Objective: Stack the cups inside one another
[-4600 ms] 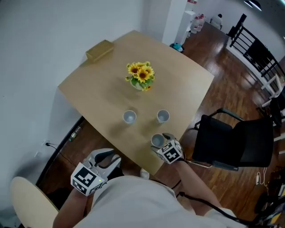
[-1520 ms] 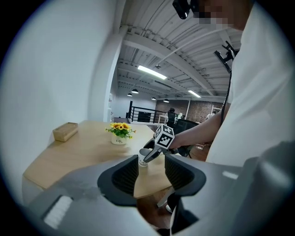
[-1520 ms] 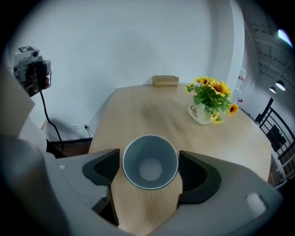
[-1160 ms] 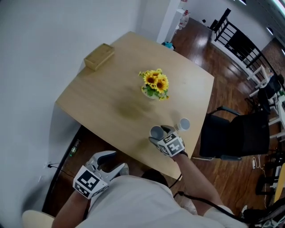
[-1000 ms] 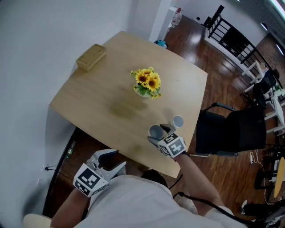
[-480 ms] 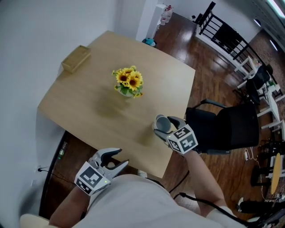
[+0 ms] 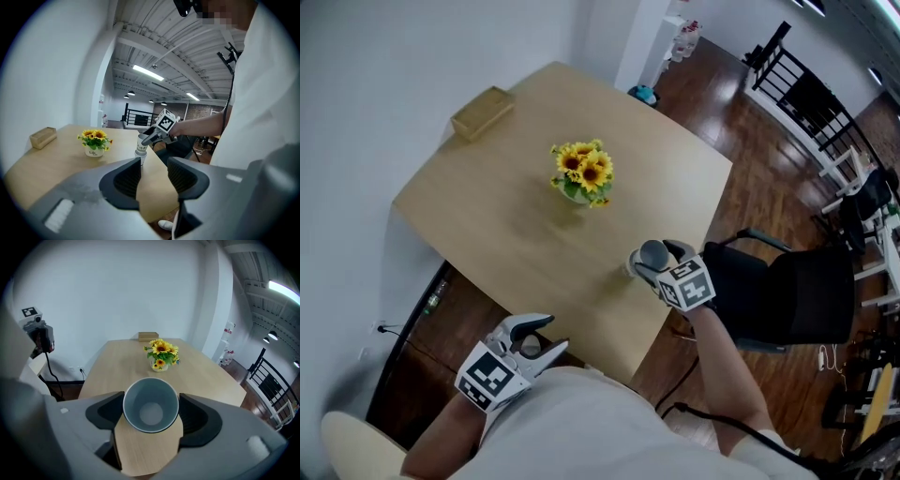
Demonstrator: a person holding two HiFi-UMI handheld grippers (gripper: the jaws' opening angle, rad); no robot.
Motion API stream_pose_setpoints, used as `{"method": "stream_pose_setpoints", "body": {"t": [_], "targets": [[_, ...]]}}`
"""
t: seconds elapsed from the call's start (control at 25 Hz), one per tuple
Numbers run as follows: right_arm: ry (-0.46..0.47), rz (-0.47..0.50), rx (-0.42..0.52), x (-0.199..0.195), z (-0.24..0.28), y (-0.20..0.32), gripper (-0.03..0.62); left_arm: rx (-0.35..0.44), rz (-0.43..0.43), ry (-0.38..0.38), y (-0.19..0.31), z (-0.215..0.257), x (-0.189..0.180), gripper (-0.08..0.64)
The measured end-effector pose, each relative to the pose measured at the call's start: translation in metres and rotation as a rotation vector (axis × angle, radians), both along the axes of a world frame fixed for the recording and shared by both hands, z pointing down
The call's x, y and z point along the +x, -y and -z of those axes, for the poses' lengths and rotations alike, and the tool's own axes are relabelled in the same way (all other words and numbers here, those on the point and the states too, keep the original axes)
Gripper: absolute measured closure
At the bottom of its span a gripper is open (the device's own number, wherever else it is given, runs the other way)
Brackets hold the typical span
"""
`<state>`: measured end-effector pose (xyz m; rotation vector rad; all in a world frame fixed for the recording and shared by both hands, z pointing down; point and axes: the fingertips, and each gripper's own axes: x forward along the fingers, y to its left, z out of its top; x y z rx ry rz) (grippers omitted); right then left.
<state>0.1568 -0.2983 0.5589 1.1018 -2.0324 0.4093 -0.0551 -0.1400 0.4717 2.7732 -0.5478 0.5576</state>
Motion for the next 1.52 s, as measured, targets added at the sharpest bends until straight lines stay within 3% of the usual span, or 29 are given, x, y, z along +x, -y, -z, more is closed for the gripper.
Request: {"method": "stream_pose_setpoints", "body": {"t": [0.24,0.56,0.76,0.88,1.04,1.24,1.52], "targets": [[0.079,0.029,-0.03,-0.001,-0.02,0.0,0.189,-0.005,0.084,0.036,-0.006,0.005,0.003,0.37],[0.217,0.061,0.125,0.035,0.053,-0.03,0.187,0.025,0.15,0.068,-0.036,0.015,0.035,0.37],[0.286,0.106,0.157,0.068,0.076,-0.081,0.184,0.052,0.247,0.1,-0.056,0.019,0.036,0.37],[0.308,0.078,0.199,0.089,0.094,-0.113,0.178,0.061,0.277,0.113,-0.069,0.028,0.034,0.37],[0.335,-0.017,0.32,0.121,0.139,-0.157,0.176,0.133,0.292,0.126,-0.08,0.049,0.023,0.371],[0.373,-0.066,0.465,0.13,0.212,-0.229,0.176,0.196,0.302,0.06,-0.102,0.092,0.001,0.371],[0.364,0.035,0.541,0.066,0.261,-0.345,0.176,0.233,0.304,-0.08,-0.181,0.123,-0.045,0.372]]}}
